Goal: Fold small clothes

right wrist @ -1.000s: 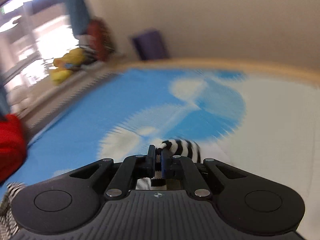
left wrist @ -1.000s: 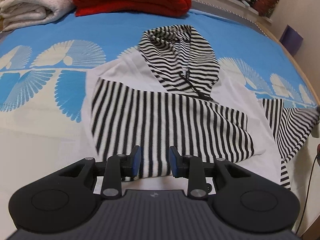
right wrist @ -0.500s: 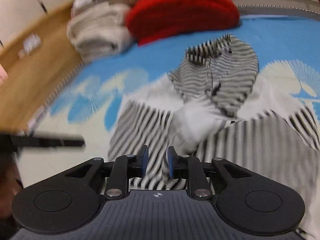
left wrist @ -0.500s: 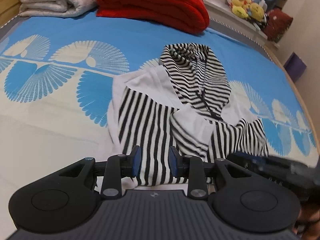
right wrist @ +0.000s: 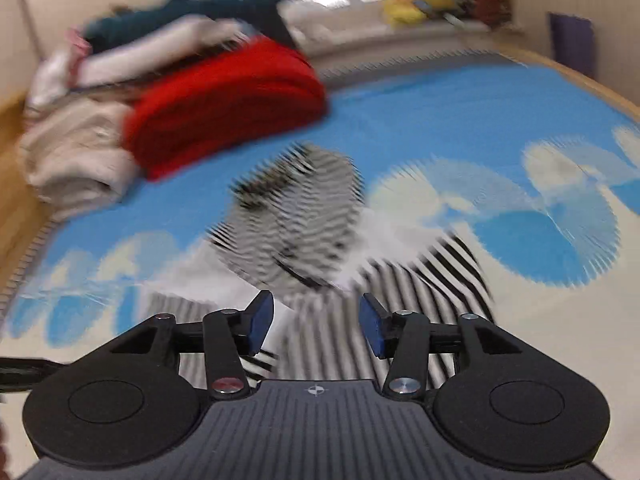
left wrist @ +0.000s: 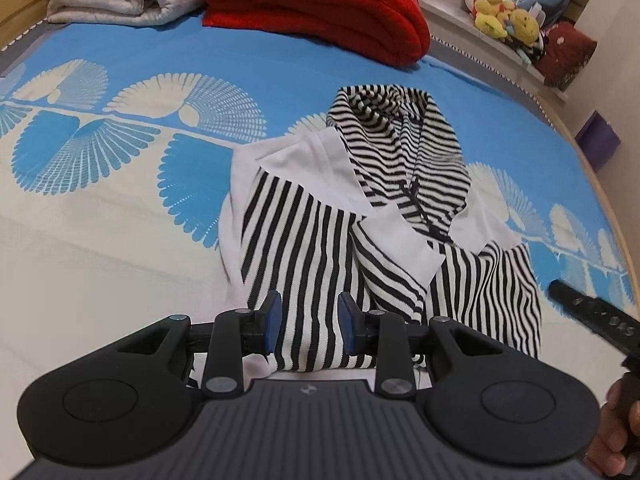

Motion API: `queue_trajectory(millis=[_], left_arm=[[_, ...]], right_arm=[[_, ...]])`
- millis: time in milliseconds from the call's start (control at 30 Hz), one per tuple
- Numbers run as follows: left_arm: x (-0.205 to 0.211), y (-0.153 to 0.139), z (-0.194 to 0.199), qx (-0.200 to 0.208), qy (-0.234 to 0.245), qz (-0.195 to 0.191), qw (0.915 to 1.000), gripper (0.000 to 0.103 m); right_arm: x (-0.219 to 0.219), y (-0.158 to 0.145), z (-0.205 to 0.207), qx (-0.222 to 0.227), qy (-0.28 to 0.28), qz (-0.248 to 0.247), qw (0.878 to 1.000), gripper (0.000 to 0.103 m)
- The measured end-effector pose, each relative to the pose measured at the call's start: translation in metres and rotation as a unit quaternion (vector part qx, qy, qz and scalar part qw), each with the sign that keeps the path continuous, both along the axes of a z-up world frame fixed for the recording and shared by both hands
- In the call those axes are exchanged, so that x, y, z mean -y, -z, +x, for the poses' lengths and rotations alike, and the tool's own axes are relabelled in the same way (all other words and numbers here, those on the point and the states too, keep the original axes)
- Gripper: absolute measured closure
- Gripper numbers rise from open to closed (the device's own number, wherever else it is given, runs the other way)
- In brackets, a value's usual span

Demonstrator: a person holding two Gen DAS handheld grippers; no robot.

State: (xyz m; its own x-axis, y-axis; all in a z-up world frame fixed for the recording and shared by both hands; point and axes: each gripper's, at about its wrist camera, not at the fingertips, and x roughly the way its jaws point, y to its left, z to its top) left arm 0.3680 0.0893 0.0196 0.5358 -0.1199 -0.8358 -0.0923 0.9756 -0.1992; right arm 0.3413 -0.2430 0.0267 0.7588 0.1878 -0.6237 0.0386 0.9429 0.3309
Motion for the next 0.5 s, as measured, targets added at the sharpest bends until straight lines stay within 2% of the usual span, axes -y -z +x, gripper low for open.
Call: queue_trajectory(millis=[133, 200, 267, 500], left_arm=[[0.007, 0.006, 0.006, -0.003, -0.004, 0.007, 1.0, 0.069], [0.004, 0.008, 0.011, -0.003, -0.018, 0.011, 0.9998, 0.069], [0.0, 0.012, 0.015, -0.004, -0.035, 0.014, 0.9993, 0.069], [0.001, 0.031, 0.03, -0.015, -0.059, -0.002, 0.9982, 0.07]], right_arm=[[0.008, 0.009, 0.012, 0.001, -0.001, 0.025, 1.0, 0.053], [0.016, 0.011, 0.016, 0.005, 0.011, 0.015, 1.0, 0.053], [0.028, 0.011, 0.019, 0.003, 0.02, 0.038, 0.999, 0.053], [0.06, 0.026, 0.035, -0.033, 0.038, 0.089, 0.995, 0.058]])
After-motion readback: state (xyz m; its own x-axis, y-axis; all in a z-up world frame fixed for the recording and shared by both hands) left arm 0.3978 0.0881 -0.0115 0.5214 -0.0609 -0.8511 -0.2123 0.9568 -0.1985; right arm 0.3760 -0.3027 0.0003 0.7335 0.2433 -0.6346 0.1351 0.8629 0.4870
